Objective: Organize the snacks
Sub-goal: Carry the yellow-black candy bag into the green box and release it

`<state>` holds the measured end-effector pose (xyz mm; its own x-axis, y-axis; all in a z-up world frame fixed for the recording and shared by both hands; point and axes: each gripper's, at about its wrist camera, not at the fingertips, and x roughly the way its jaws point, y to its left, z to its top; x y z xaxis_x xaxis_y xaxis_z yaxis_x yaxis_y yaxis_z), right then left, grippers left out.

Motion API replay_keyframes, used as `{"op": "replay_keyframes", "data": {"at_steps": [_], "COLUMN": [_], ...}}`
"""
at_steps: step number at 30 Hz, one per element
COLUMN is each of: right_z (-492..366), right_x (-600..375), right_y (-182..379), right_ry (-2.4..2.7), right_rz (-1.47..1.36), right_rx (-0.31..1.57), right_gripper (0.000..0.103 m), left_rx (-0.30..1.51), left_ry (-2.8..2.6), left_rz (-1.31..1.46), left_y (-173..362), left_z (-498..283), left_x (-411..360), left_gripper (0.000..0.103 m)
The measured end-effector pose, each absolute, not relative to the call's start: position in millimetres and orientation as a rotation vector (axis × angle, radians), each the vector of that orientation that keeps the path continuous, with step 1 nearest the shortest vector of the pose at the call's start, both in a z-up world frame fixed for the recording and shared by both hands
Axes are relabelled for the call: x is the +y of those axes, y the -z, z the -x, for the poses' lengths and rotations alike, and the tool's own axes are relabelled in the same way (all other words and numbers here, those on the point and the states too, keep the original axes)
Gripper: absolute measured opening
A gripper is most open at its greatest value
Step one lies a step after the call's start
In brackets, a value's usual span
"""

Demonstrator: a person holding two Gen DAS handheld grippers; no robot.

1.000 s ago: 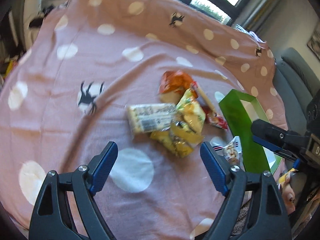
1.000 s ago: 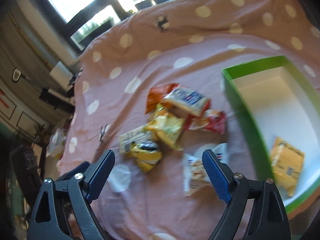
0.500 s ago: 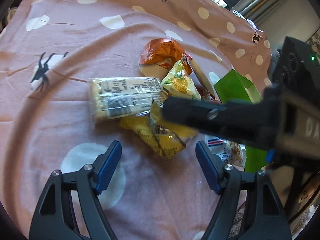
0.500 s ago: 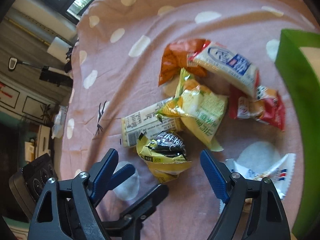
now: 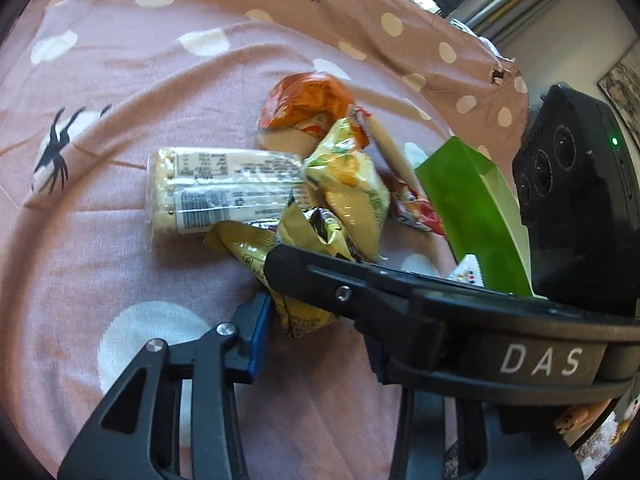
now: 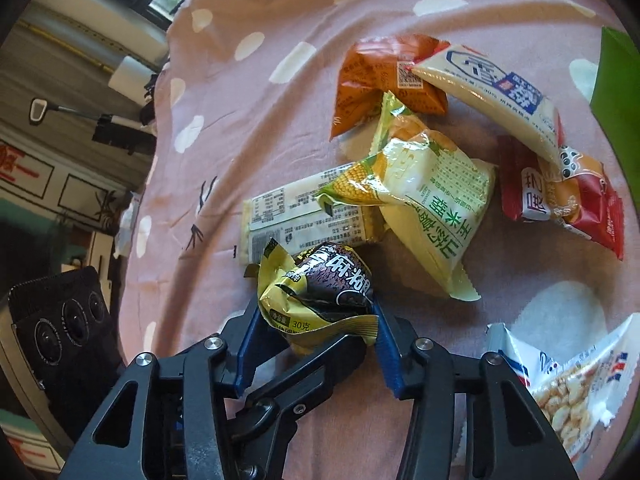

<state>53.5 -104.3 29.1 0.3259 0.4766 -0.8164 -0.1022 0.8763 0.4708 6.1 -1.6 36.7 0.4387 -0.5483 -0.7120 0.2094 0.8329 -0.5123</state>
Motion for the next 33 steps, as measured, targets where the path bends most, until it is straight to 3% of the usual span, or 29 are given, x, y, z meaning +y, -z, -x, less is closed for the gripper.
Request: {"op": "replay_keyframes", "data": {"at_steps": [19, 33], "right_z": [20, 57], "right_x": [-140, -245], "right_y": [-147, -173], "right_ry": [-0.351, -0.152], "right_rz": [-0.331, -0.437], "right_rx": [0.851, 0.698], "right_gripper": [0.052, 0.052], "left_rx": [0.745, 0.724], "left_ry": [0.639, 0.865], "left_rz": [0.191, 0.049], "left_y": [-149, -165], "left_z": [38, 29], "left_x": [-57, -167], "left_gripper": [0.039, 0.038]}}
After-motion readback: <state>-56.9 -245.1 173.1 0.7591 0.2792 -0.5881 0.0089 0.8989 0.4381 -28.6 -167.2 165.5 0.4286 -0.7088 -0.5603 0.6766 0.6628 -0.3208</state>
